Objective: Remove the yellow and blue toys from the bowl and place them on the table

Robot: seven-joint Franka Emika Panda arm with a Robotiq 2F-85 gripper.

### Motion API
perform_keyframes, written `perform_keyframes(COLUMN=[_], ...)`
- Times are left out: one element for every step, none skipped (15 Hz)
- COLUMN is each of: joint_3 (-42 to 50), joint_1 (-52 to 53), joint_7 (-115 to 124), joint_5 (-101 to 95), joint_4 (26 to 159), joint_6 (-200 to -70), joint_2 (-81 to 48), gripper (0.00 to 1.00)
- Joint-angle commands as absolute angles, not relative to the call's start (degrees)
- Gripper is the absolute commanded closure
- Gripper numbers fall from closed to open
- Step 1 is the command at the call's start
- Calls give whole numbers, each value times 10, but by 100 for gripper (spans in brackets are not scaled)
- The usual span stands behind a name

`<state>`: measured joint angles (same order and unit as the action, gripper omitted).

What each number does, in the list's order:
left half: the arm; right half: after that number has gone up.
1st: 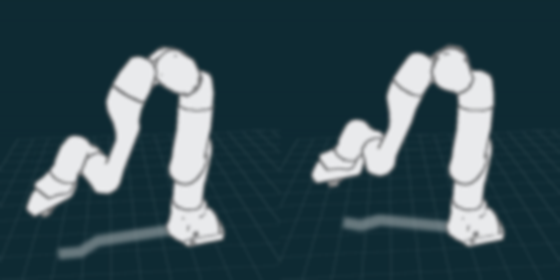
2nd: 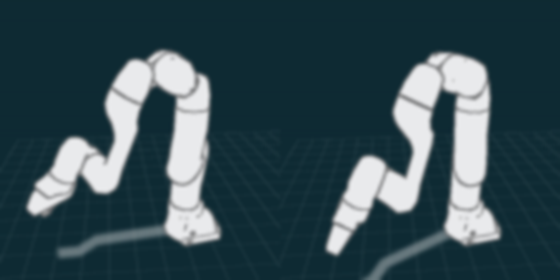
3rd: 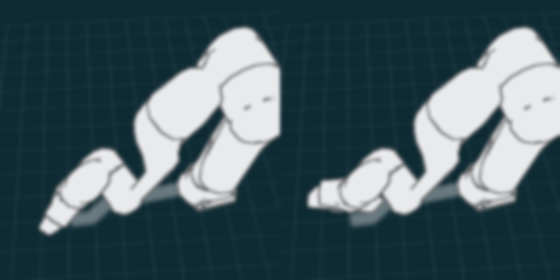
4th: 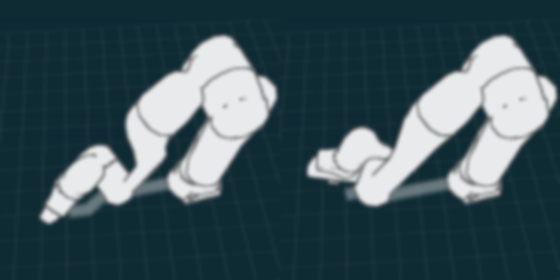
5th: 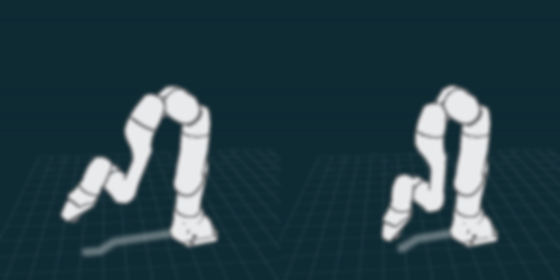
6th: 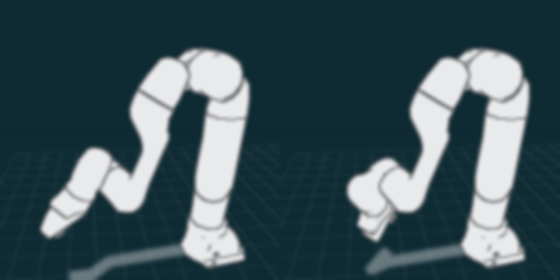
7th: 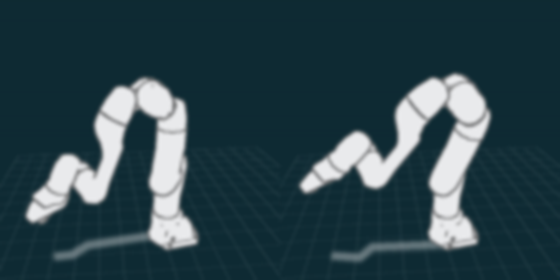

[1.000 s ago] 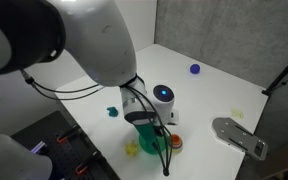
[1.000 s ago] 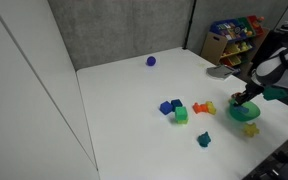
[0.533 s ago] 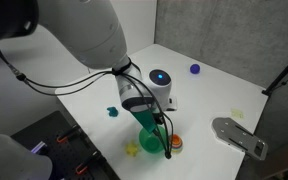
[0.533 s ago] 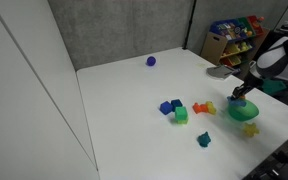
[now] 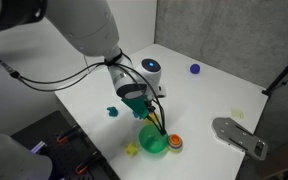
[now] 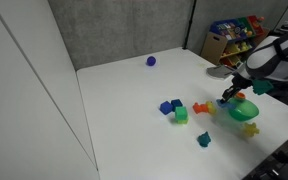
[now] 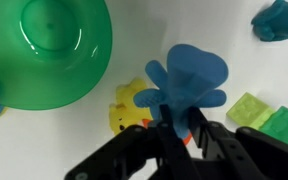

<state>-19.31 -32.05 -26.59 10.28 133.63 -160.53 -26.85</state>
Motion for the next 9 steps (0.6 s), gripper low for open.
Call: perform_keyframes(joint_3=[-157,-147,-134,-125,-117,-109,-102,-95,-89], joint_1=[-272,-258,-243,-231,-220,-210,-199,-190,-181], joint_7=[-265,-264,-259,-257,-255,-252,-248,-245,-243], joint_5=[113,112,109,109,108,108,106,106,106], joint_4=[1319,1315,1312,1309,1306,1304,1302,1299,1299], joint_6=[-1543,-1526,-1514,-1504,-1492,-1481,-1472,-1460,-1450], joint_2=[-265,-264,-261,-257,-250,-241,-234,-224,-210], gripper=[45,37,30,21,12,6,1,0,0])
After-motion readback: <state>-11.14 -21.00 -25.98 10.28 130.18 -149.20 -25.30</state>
